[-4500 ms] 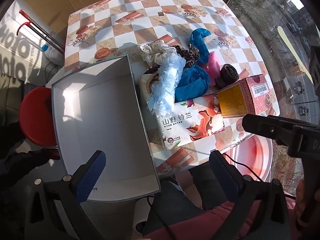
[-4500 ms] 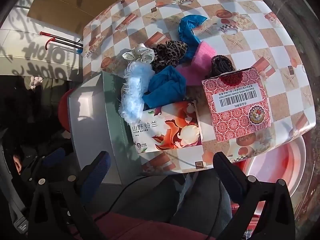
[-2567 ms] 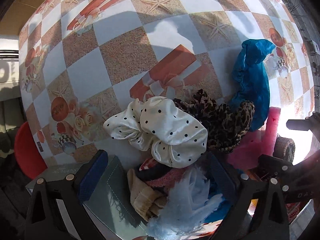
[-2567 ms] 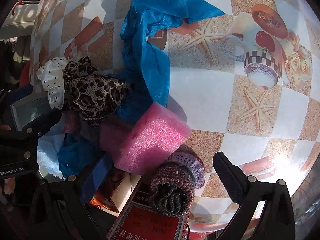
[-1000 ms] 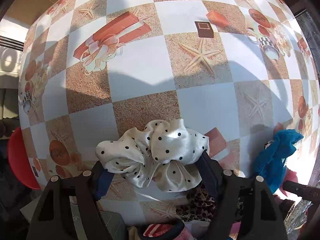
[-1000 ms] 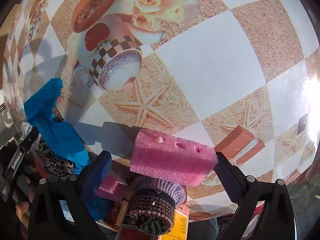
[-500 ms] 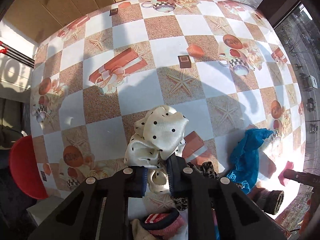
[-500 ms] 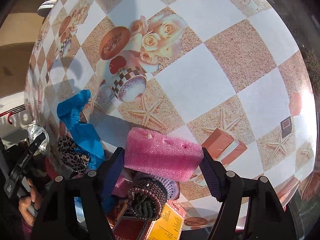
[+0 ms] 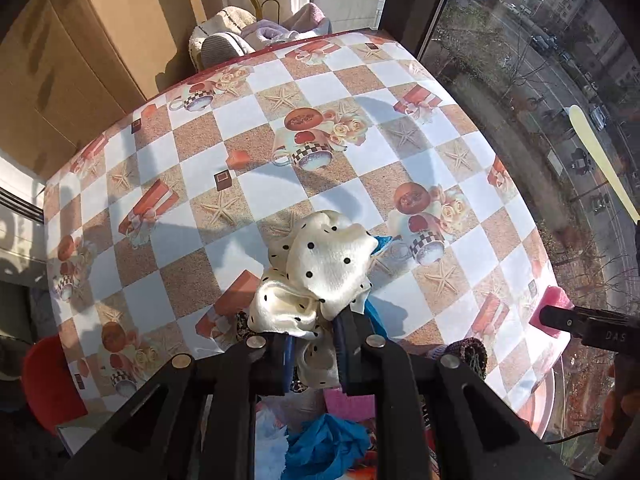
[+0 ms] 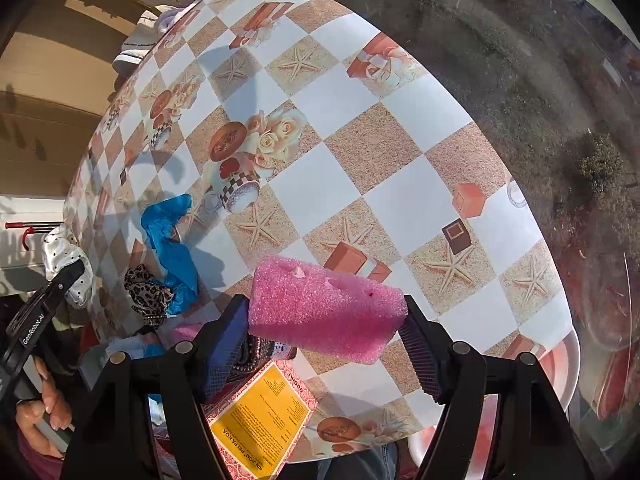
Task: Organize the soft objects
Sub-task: 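Carry the scrunchie and pink sponge with both tools over the white box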
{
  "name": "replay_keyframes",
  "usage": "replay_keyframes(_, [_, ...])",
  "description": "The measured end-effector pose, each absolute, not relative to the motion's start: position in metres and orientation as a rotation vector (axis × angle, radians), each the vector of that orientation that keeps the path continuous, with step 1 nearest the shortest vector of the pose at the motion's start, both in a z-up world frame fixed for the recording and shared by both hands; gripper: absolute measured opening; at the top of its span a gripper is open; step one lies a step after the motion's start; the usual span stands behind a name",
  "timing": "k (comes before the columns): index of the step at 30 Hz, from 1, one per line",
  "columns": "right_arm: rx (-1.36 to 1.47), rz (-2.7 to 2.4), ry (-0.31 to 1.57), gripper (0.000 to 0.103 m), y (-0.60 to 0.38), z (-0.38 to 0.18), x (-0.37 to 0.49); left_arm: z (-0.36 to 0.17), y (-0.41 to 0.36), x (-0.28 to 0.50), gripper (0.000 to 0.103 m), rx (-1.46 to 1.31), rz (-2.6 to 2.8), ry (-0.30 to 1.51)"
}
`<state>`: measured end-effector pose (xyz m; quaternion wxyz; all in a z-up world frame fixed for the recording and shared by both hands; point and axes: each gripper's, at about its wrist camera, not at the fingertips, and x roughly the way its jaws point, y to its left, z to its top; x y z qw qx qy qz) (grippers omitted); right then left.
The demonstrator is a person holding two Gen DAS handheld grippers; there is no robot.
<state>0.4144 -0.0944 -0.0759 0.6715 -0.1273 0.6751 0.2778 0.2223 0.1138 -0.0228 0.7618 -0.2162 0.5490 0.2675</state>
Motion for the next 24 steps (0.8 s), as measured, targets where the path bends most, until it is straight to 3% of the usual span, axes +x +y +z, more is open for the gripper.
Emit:
replay_keyframes(12, [-0.256, 0.564, 1.408, 0.075, -0.178, -0.037, 0.364, 0.040, -0.035, 0.251, 0.018, -0.274, 0.250, 1.075])
replay_keyframes(24, [-0.271, 0.506, 1.400, 0.075, -0.236, -0.032, 0.300, 0.061, -0.147, 0.190, 0.018, -0.151, -0.078, 1.069])
